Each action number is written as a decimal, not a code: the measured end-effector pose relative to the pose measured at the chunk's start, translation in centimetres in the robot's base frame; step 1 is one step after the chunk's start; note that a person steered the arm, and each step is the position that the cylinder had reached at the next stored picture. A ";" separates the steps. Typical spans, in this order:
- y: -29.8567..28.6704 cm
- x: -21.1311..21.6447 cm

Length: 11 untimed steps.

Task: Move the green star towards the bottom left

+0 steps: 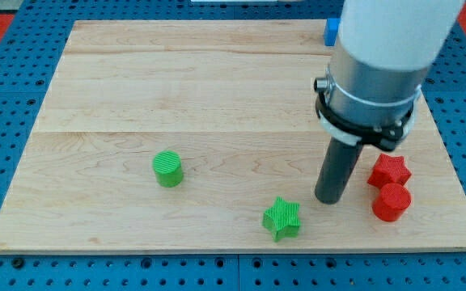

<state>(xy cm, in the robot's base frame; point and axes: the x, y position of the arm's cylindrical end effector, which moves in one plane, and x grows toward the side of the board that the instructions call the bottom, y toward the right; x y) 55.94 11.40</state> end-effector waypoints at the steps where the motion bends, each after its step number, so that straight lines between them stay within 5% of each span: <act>1: -1.9 2.0; 4: -14.8 3.4; 6: -16.2 5.9; 9: -18.1 1.3; 11: -26.6 0.6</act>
